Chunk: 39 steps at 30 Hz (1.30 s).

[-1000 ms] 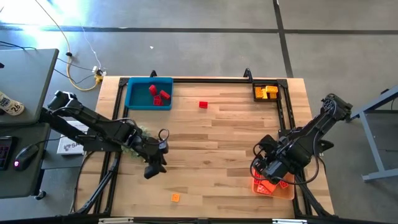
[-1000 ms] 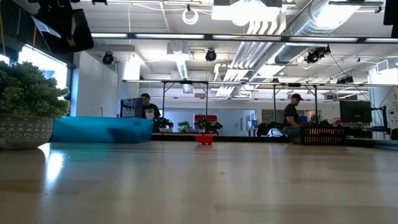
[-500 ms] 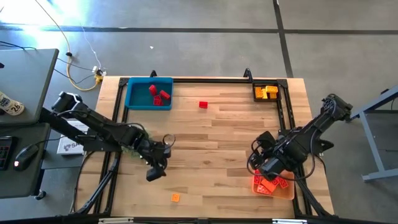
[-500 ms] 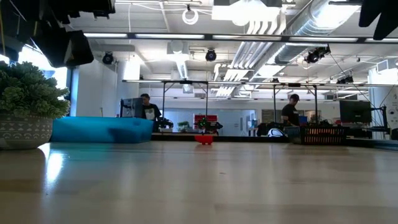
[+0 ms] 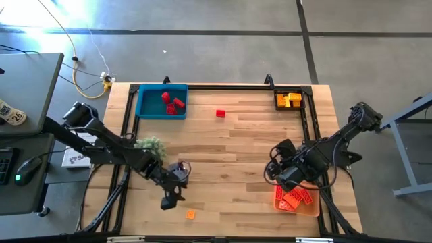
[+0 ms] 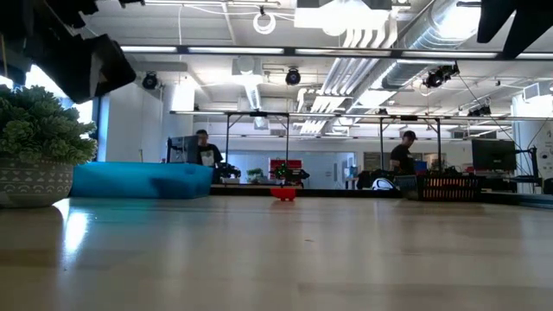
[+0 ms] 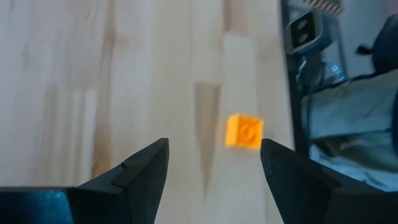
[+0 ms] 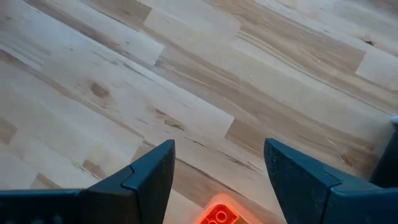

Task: Sort & place blocks by color
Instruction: Put the yellow game piece into the black bin

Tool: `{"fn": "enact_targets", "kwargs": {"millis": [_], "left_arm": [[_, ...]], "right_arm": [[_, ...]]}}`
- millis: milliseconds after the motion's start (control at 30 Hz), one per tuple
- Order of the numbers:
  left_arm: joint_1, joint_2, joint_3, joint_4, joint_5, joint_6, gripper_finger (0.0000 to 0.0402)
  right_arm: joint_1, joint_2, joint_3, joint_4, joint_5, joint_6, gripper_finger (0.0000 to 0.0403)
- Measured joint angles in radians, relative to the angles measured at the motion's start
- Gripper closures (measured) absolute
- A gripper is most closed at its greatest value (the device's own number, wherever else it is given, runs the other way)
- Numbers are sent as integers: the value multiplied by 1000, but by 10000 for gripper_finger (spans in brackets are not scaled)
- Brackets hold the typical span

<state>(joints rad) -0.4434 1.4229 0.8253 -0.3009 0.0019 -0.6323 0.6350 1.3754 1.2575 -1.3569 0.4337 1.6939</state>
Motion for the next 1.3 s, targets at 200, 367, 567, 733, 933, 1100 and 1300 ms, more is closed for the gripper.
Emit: {"fn": "enact_targets", "kwargs": {"millis": [200,367,567,733,933,1100,1300], "left_arm": [[-42,55,2,94,-64,15,158],[-83,94,1,130,-109,45,158],[-118,139,0,188,-151,69,158],[-133,186,1,238,-155,69,158],[-153,237,0,294,-156,68,158],[-170,269,2,329,-155,67,158],[-192,306,1,364,-165,68,158]], "right_arm": [[-2,0,0,32,5,0,171],[-2,0,0,51,10,0,171],[-2,0,0,63,28,0,171],[-2,0,0,68,30,0,171],[-2,0,0,82,36,0,171],[-2,0,0,89,37,0,171],[-2,0,0,91,37,0,171]]}}
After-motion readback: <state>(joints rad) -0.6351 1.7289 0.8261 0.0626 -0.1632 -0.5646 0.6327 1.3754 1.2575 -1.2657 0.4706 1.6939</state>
